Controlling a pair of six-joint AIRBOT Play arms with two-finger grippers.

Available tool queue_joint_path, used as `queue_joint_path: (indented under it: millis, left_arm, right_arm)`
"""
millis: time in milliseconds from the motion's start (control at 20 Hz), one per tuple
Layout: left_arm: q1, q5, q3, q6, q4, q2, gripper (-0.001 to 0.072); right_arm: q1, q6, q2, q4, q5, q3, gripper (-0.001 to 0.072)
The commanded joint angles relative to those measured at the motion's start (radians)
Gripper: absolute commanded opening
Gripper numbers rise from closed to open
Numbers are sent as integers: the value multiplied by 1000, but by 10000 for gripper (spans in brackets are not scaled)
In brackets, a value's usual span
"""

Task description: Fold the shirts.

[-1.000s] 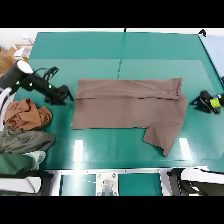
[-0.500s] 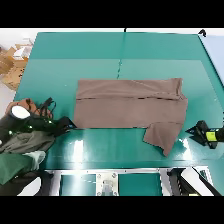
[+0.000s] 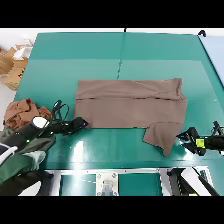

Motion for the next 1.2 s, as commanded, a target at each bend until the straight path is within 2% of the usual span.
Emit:
queue_joint_path:
  millis: [0, 100, 150, 250, 350, 400, 550, 600, 650, 750, 900, 1000, 1150]
  left_arm:
    - [-34, 130, 24, -6, -8, -61, 463]
    - [-34, 144, 60, 57, -1, -61, 68]
    - [-34, 141, 72, 82, 0, -61, 21]
    - [-34, 135, 78, 83, 5, -61, 20]
    - [-34, 117, 78, 83, 25, -61, 21]
    - [-34, 109, 78, 83, 27, -61, 20]
    - [-34, 95, 84, 83, 37, -61, 20]
    - [-34, 77, 93, 82, 63, -60, 20]
    - [-34, 51, 109, 74, 111, -61, 20]
    - [-34, -34, 160, -12, 266, -60, 19]
    - [-34, -219, 257, -143, 524, -60, 19]
    - [-34, -339, 310, -148, 603, -60, 19]
    - [-34, -442, 375, -147, 623, -61, 19]
  right_arm:
    - [19, -3, -7, 47, -38, -51, 505]
    - [50, -3, -40, 51, -44, -62, 505]
    - [67, -3, -61, 51, -53, -62, 505]
    - [87, -6, -94, 73, -74, -62, 502]
    - [87, -56, -111, 136, -108, -60, 478]
    - [87, -76, -111, 164, -118, -57, 399]
    - [87, -121, -111, 217, -111, -36, 71]
    - [87, -121, -111, 214, -96, -22, 15]
    - [87, -119, -109, 205, -79, 0, 16]
    - [87, -81, -89, 158, -31, 44, 15]
    - [87, 87, -19, -63, 28, 73, 14]
    - [87, 146, 29, -138, 57, 74, 14]
    - [87, 146, 68, -93, 74, 101, 14]
